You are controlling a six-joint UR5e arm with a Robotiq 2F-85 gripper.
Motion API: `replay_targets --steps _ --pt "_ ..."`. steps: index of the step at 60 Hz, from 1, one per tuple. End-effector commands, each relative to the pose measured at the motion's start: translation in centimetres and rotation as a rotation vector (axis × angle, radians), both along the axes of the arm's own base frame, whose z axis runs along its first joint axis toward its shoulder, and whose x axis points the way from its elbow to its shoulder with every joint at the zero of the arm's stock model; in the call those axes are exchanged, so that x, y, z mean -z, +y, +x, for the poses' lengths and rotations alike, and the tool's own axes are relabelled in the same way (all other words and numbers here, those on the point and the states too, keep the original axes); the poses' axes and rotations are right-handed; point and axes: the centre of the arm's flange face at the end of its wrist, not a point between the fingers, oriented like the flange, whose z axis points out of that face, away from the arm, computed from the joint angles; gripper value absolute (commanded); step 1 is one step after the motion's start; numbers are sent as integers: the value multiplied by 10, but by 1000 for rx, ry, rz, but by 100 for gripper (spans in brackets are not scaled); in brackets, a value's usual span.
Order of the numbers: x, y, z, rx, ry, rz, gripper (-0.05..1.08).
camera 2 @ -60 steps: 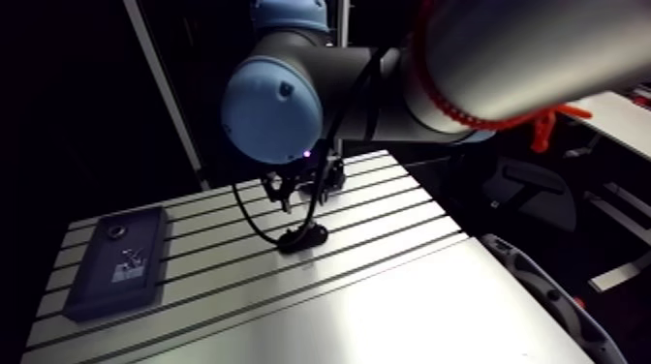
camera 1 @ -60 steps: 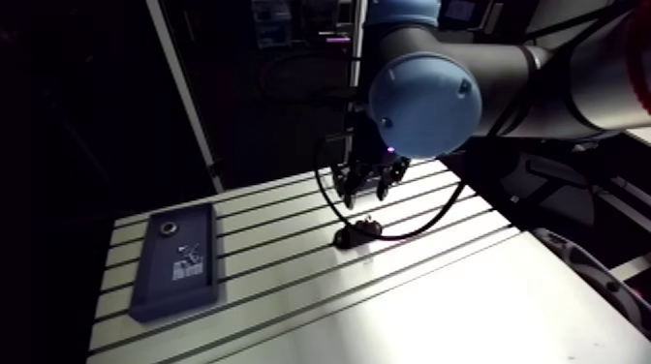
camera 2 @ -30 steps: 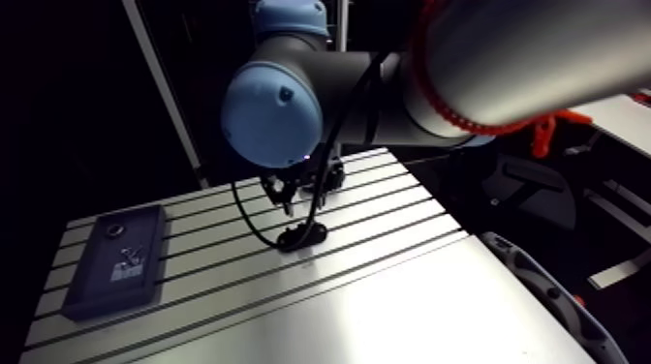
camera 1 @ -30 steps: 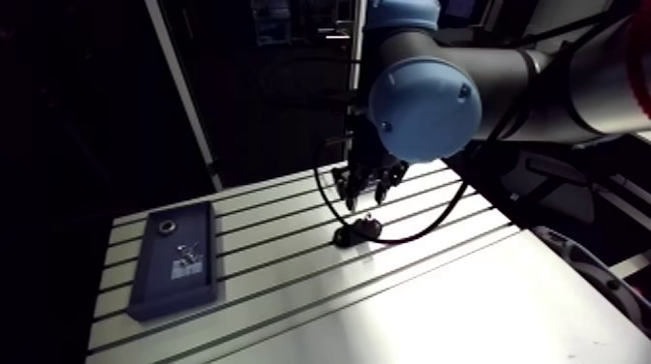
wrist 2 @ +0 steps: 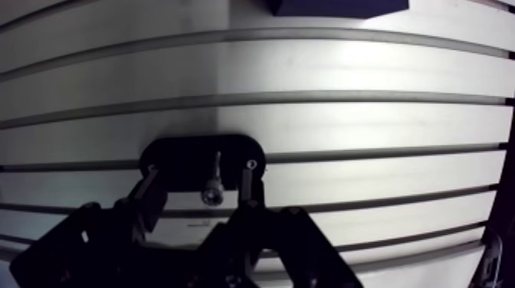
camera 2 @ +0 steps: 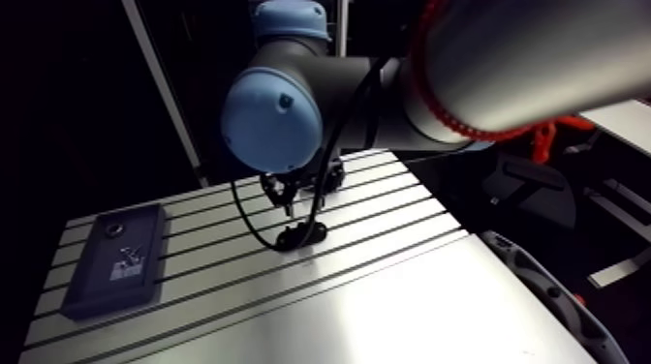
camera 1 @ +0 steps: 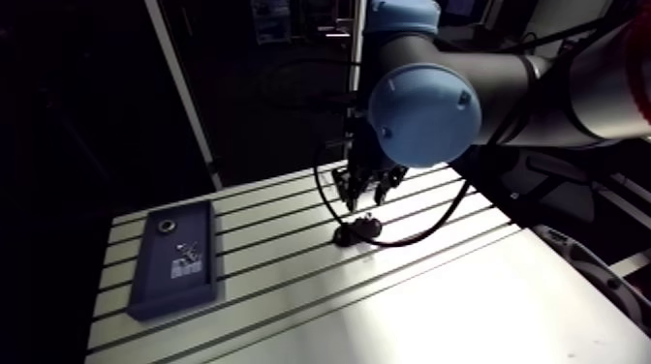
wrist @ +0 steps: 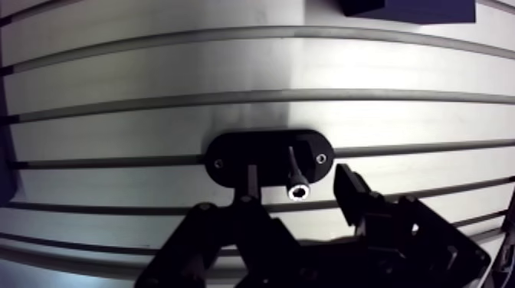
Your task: Pick up the M10 bolt and insert it into the hole until fully seated.
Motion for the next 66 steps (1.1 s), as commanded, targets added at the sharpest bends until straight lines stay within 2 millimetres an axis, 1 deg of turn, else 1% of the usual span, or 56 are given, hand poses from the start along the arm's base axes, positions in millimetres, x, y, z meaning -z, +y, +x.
replay_targets --steps 1,31,47,66 --pt "1 1 0 1 5 2 41" --pt "4 3 2 -13 -1 1 41" --pt "12 2 2 -13 -15 -5 41" --pt "13 2 2 -15 -18 -6 41"
